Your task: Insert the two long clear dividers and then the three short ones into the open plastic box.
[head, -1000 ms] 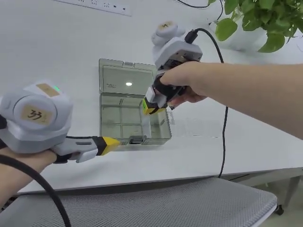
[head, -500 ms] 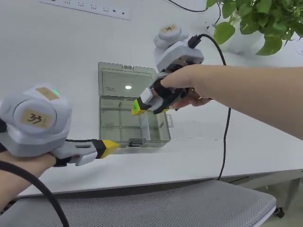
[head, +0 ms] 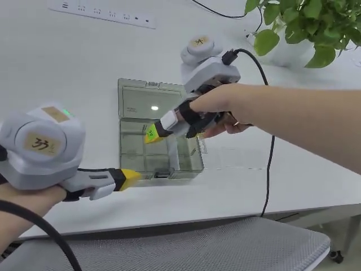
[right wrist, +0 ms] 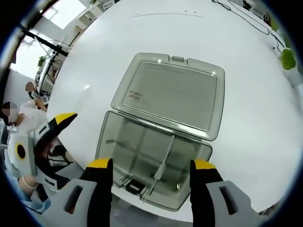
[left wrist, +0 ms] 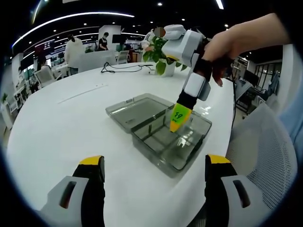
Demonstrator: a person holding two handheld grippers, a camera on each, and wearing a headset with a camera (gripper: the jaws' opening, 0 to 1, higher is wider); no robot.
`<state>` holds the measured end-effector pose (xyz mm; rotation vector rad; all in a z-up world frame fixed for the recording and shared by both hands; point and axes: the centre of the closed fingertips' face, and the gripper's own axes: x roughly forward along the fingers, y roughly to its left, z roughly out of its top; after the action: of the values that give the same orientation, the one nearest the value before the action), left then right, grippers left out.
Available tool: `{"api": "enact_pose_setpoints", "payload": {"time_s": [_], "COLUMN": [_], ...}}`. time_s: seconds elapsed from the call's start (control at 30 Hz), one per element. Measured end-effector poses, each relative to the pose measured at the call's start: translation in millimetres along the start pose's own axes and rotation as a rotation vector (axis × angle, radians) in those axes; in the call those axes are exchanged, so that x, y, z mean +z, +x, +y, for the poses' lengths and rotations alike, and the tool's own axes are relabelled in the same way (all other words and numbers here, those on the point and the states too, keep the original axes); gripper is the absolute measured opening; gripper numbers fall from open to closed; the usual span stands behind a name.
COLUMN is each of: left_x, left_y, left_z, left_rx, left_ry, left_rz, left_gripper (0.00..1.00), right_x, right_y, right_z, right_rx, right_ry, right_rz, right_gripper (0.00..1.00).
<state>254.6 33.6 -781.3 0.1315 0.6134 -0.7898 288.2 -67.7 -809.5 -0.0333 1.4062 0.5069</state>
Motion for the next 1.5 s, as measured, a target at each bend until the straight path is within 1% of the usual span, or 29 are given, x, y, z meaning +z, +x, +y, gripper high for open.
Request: {"api": "enact_pose_setpoints", "payload": {"time_s": [0.1, 0.2, 0.27, 0.33, 0.37, 0.4, 0.47, 0.5, 0.53, 0.63, 0.67, 0.73, 0.77, 0.8, 0.9, 0.93, 0.97, 1.03, 1.07, 1.1, 1.17, 1.2, 1.27, 1.33, 1.37, 1.4, 1.43, 1.47, 1.5], "left_x": [0.1, 1.1, 1.7, 2.3, 2.6, 2.5, 2.5, 2.4, 2.2, 1.3, 1.1, 1.1, 1.3, 1.3, 1.8, 2.3, 2.6, 2.9, 3.0, 3.8, 4.0, 4.0, 4.0, 3.4, 3.2, 2.7, 2.5, 1.8, 1.7], "left_y": [-0.9, -2.3, -2.9, -3.5, -3.6, -3.9, -4.1, -4.1, -4.2, -4.4, -4.7, -5.0, -5.1, -5.5, -6.2, -6.5, -7.0, -7.8, -8.5, -9.7, -11.2, -11.9, -13.5, -15.1, -15.8, -17.0, -17.9, -19.4, -19.9], "left_z": [0.4, 0.7, 1.3, 1.7, 2.1, 2.6, 3.6, 4.1, 4.4, 5.2, 5.4, 5.6, 5.9, 6.3, 7.9, 8.6, 9.8, 12.4, 13.2, 14.8, 17.0, 18.1, 20.3, 22.7, 23.4, 25.1, 25.9, 27.7, 28.2], "left_rx": [0.003, 0.006, 0.009, 0.010, 0.012, 0.014, 0.016, 0.016, 0.017, 0.020, 0.021, 0.022, 0.023, 0.025, 0.028, 0.030, 0.032, 0.038, 0.040, 0.043, 0.046, 0.049, 0.054, 0.061, 0.061, 0.067, 0.070, 0.075, 0.077], "left_ry": [0.002, 0.005, 0.007, 0.007, 0.006, 0.007, 0.004, 0.004, 0.001, -0.004, -0.006, -0.013, -0.013, -0.013, -0.020, -0.022, -0.029, -0.039, -0.042, -0.049, -0.061, -0.065, -0.072, -0.079, -0.082, -0.088, -0.088, -0.092, -0.093], "left_rz": [0.002, 0.001, 0.001, 0.001, 0.000, 0.002, 0.001, 0.001, 0.001, 0.004, 0.004, 0.004, 0.003, 0.004, 0.004, 0.001, 0.001, -0.001, -0.001, -0.006, -0.008, -0.008, -0.010, -0.010, -0.011, -0.011, -0.011, -0.009, -0.009], "left_gripper": [0.89, 0.89, 0.89, 0.89, 0.89, 0.89, 0.89, 0.89, 0.89, 0.89, 0.89, 0.89, 0.89, 0.89, 0.89, 0.89, 0.89, 0.89, 0.89, 0.89, 0.89, 0.89, 0.89, 0.89, 0.89, 0.89, 0.89, 0.89, 0.89], "right_x": [-2.5, 0.3, 1.8, 7.9, 6.1, 8.2, 8.6, 13.5, 10.8, 14.6, 18.2, 13.1, 14.2, 10.7, 6.4, 7.8, 5.2, 3.5, -1.2, -1.7, -6.7, -6.2, -4.5, -4.9, 4.8, 4.3, 1.7, 5.3, 1.8], "right_y": [-1.7, -6.5, -9.7, -15.7, -18.8, -21.5, -19.5, -21.5, -24.7, -28.4, -29.8, -32.7, -33.4, -33.8, -35.6, -36.4, -37.2, -39.5, -40.2, -41.4, -43.8, -45.9, -48.8, -48.9, -53.8, -55.9, -56.8, -60.7, -59.0], "right_z": [4.3, 4.2, 7.9, 11.9, 12.0, 13.9, 6.6, 6.0, 3.9, 3.1, 4.0, 3.8, 6.0, 4.2, 2.4, 3.4, 4.1, 4.0, 5.7, 6.0, 6.4, 5.2, 8.1, 3.2, 7.4, 4.1, 0.7, -0.2, -6.0], "right_rx": [0.012, 0.014, 0.027, 0.045, 0.047, 0.063, 0.064, 0.072, 0.071, 0.095, 0.105, 0.103, 0.116, 0.107, 0.106, 0.116, 0.118, 0.115, 0.123, 0.125, 0.132, 0.128, 0.151, 0.146, 0.163, 0.144, 0.124, 0.112, 0.121], "right_ry": [0.010, 0.003, -0.007, -0.002, 0.006, 0.001, 0.001, -0.008, -0.001, -0.003, -0.018, -0.021, -0.042, -0.043, -0.071, -0.088, -0.092, -0.109, -0.124, -0.139, -0.156, -0.161, -0.177, -0.164, -0.210, -0.232, -0.245, -0.292, -0.264], "right_rz": [0.007, -0.012, -0.032, -0.079, -0.074, -0.095, -0.106, -0.140, -0.136, -0.179, -0.216, -0.211, -0.232, -0.230, -0.256, -0.281, -0.283, -0.314, -0.306, -0.321, -0.324, -0.348, -0.384, -0.384, -0.467, -0.479, -0.471, -0.520, -0.485], "right_gripper": [0.69, 0.68, 0.69, 0.68, 0.68, 0.69, 0.70, 0.71, 0.72, 0.76, 0.78, 0.82, 0.83, 0.84, 0.90, 0.91, 0.93, 0.97, 0.99, 1.00, 1.00, 1.00, 1.00, 1.00, 1.00, 1.00, 1.00, 1.00, 1.00]}}
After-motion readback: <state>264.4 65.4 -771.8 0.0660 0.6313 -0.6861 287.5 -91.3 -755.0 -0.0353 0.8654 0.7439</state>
